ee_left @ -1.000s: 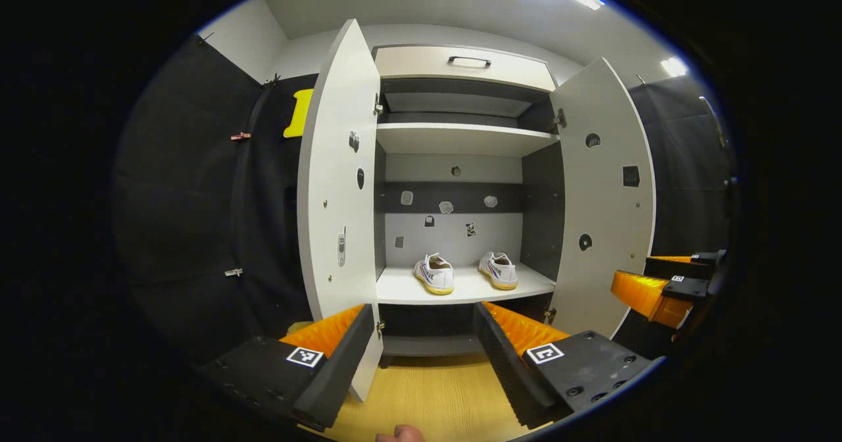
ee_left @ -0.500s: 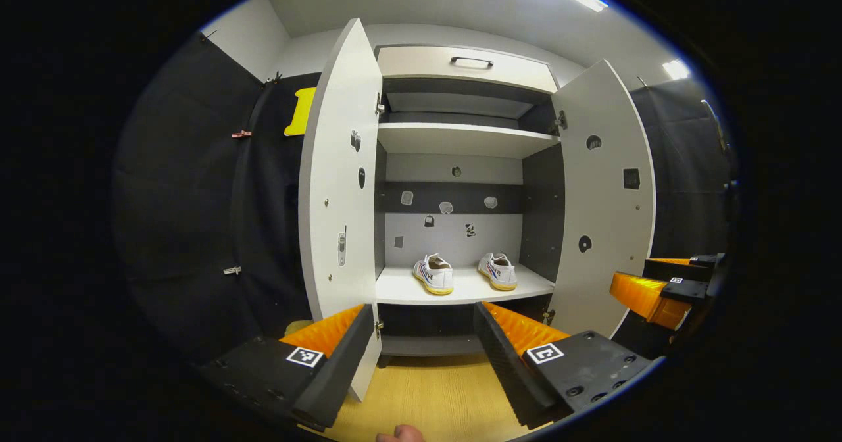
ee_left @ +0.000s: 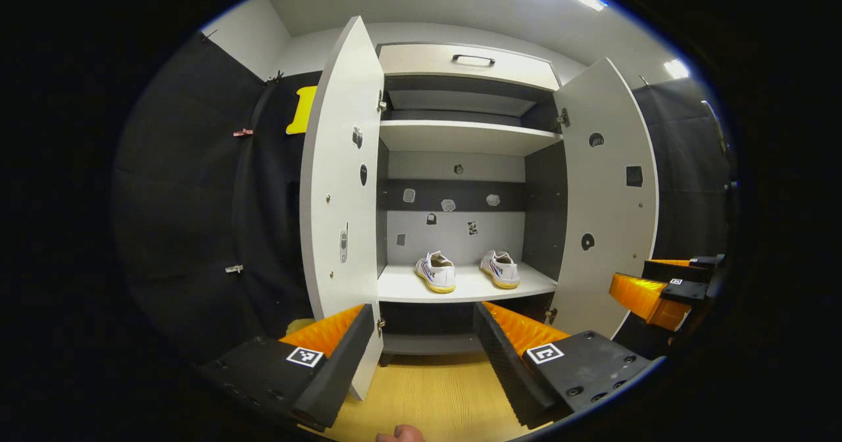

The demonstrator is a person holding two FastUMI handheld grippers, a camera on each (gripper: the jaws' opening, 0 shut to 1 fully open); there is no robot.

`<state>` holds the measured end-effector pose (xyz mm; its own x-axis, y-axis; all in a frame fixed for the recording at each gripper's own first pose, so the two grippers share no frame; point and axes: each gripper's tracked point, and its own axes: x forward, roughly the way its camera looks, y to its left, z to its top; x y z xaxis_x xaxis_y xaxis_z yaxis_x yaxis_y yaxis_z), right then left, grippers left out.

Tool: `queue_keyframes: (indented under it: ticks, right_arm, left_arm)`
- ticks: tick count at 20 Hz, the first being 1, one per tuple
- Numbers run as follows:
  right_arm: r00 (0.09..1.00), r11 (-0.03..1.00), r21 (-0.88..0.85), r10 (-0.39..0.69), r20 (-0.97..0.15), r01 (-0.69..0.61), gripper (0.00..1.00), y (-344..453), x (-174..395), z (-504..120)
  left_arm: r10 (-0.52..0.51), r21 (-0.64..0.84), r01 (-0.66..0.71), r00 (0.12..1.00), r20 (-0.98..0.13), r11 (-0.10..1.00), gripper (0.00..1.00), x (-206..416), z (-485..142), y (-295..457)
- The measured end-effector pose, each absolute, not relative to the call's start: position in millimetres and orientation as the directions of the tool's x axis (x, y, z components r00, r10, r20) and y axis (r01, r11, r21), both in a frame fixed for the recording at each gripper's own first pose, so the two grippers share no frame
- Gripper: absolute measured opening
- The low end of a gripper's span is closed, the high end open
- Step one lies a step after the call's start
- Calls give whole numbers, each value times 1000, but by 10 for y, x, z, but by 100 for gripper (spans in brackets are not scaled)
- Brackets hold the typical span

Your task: Grab one shoe with the right hand and put it into the shoe cabinet, grab the other shoe with the left hand and put it into the shoe cabinet; then close the right door with the right hand and the left door with the left hand.

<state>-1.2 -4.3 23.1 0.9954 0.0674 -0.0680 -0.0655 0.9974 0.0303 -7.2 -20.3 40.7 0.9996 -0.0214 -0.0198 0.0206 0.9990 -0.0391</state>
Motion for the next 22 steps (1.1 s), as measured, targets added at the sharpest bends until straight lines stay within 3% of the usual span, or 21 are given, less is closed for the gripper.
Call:
queue_keyframes:
  ticks: [22]
  right_arm:
    - [992, 994, 48, 104, -69, -101, 98, 27, 52, 166]
  left_arm:
    - [-28, -19, 27, 999, -39, 999, 96, 5, 309, -225]
